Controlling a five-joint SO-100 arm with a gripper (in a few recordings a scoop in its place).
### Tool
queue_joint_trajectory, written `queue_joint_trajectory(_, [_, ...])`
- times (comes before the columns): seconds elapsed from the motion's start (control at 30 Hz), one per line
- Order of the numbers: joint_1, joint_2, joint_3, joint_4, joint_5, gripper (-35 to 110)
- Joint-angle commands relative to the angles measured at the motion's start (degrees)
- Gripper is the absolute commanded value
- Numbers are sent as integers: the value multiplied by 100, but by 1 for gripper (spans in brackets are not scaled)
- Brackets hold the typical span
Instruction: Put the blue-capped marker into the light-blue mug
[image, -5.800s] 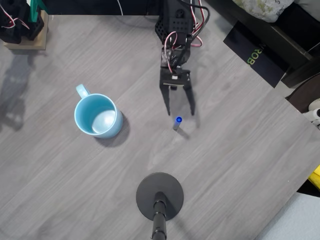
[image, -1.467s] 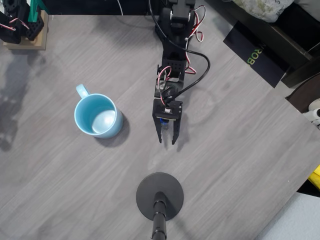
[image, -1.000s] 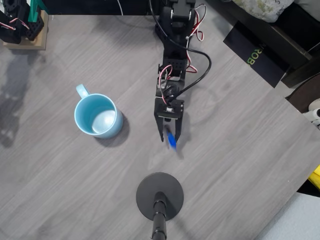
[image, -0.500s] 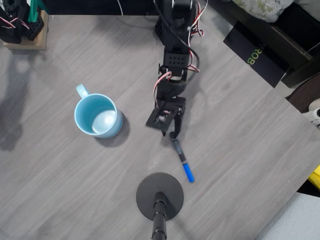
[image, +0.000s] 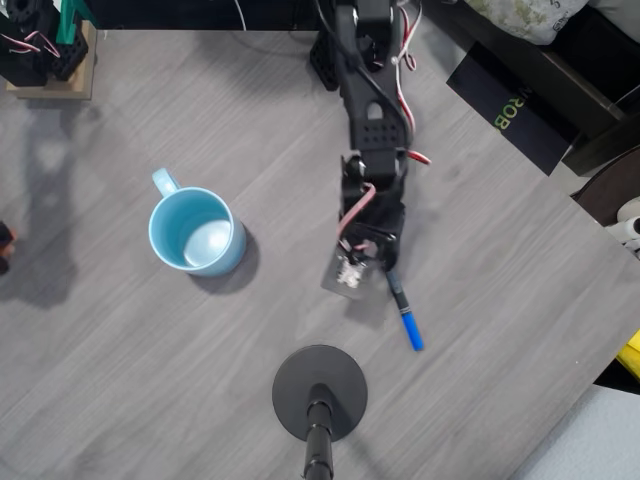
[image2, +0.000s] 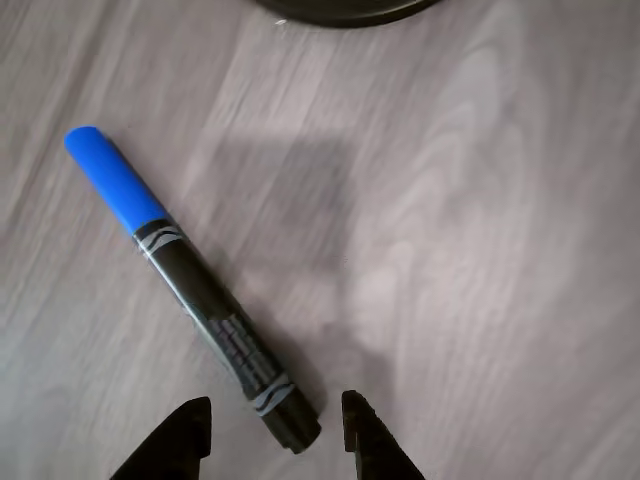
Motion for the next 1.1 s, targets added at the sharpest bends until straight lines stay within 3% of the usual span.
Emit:
queue_joint_trajectory(0.0, [-237,-281,-694,369,-70,21])
queue_joint_trajectory(0.27, [-624,-1213,-1327,879,-158,21])
queue_joint_trajectory(0.7, [-967,-1907,-1468,861,-123,21])
queue_joint_trajectory(0.87, [-1002,-2039,-1468,826,-79,0])
queue_joint_trajectory(1.07, [-993,-1942,-1468,826,-26,0])
